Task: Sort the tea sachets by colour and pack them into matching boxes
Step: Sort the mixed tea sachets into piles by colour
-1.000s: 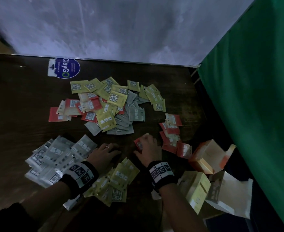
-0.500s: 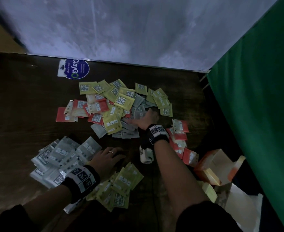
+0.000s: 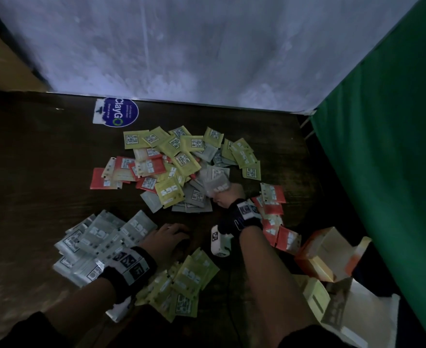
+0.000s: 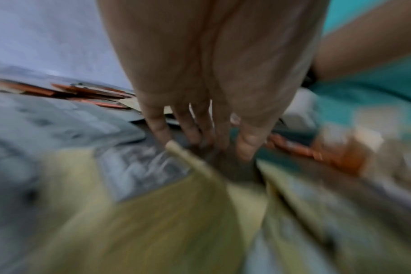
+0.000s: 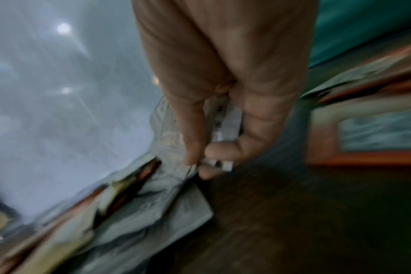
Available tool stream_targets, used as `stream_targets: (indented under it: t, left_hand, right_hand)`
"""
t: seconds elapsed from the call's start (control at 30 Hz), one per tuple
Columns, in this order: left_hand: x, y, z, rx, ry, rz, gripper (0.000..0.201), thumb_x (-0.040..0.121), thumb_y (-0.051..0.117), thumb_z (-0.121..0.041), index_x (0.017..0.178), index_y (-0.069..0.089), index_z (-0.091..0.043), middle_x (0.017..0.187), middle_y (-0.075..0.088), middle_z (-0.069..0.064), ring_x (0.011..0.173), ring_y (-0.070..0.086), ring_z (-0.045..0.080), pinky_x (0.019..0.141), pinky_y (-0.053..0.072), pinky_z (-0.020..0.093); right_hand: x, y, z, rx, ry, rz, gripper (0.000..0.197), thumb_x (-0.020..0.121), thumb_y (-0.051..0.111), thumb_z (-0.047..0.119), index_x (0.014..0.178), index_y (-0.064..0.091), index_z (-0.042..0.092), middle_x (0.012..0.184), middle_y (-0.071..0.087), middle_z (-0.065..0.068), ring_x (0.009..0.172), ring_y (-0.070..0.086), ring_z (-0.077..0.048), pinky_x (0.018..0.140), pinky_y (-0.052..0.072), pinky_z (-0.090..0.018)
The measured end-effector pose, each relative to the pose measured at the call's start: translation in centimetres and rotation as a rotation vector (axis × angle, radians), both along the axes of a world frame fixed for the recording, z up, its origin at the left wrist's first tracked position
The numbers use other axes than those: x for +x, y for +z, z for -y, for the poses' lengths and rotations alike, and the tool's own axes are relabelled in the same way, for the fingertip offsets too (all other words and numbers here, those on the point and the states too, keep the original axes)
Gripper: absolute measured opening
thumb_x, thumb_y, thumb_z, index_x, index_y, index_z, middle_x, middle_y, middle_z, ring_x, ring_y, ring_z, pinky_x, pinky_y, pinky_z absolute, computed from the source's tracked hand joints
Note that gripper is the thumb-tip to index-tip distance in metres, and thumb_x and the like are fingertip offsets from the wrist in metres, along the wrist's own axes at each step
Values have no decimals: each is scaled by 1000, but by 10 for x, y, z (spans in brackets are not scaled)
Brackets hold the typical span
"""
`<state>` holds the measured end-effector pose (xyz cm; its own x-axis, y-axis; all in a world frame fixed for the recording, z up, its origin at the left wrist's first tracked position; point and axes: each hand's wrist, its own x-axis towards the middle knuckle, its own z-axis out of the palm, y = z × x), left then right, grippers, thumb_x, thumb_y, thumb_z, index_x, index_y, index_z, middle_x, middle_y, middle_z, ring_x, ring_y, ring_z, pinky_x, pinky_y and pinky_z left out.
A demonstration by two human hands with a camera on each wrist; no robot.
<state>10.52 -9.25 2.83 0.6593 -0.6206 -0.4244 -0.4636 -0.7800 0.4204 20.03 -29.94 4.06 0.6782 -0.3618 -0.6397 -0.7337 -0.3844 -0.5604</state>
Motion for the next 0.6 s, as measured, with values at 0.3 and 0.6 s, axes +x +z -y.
stream_targets:
  t: [0.3, 0.6]
  left_hand:
    - [36, 53, 31, -704, 739, -348, 102, 68, 76, -45, 145, 17, -15, 130, 42, -9, 119, 46, 11, 98, 44, 32]
    - [25, 54, -6, -499, 767, -65, 59, 86, 65, -12, 137, 35, -10, 96, 60, 8, 77, 59, 18, 60, 45, 20]
  right_hand:
    - [-69, 41, 5, 280, 267, 153, 19, 75, 74, -1, 91, 68, 8, 81, 68, -7, 68, 62, -12, 61, 52, -27]
    - [-76, 31, -16, 233, 273, 33, 63, 71, 83, 14, 119, 43, 11, 112, 57, -8, 97, 58, -19, 81, 52, -36]
